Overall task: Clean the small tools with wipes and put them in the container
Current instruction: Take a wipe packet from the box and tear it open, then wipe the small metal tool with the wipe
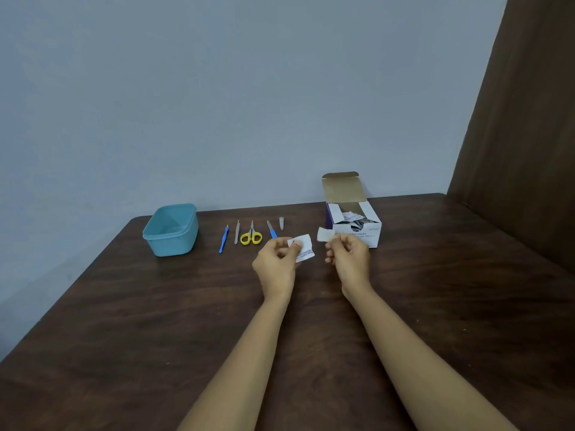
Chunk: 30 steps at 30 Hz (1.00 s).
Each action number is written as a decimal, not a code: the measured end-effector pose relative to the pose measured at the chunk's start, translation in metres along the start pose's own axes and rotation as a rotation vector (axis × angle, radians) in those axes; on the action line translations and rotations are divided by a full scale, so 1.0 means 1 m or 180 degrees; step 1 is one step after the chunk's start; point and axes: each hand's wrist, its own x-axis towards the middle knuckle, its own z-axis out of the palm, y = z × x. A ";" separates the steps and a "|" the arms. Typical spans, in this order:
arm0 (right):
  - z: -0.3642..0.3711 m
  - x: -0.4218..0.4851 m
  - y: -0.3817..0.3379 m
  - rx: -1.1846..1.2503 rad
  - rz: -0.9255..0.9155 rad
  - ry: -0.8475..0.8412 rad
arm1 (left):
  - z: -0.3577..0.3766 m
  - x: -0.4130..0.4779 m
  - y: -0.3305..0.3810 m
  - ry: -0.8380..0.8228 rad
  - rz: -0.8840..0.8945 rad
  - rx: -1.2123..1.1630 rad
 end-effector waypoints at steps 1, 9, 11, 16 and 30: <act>-0.001 0.001 0.000 0.0178 0.0063 0.0067 | 0.002 0.001 0.003 -0.0096 0.0104 0.0314; -0.002 0.002 -0.007 0.0905 0.0123 0.0242 | 0.035 0.026 0.013 -0.0553 0.0411 0.2048; -0.002 0.002 -0.006 0.0912 0.0113 0.0233 | 0.042 0.030 0.013 -0.0529 0.0468 0.2254; -0.002 0.003 -0.005 0.0865 0.0113 0.0197 | 0.042 0.059 0.017 -0.0029 0.0693 0.2663; -0.002 0.003 -0.004 0.0688 0.0128 0.0091 | 0.046 0.118 0.007 -0.0340 0.0716 0.4413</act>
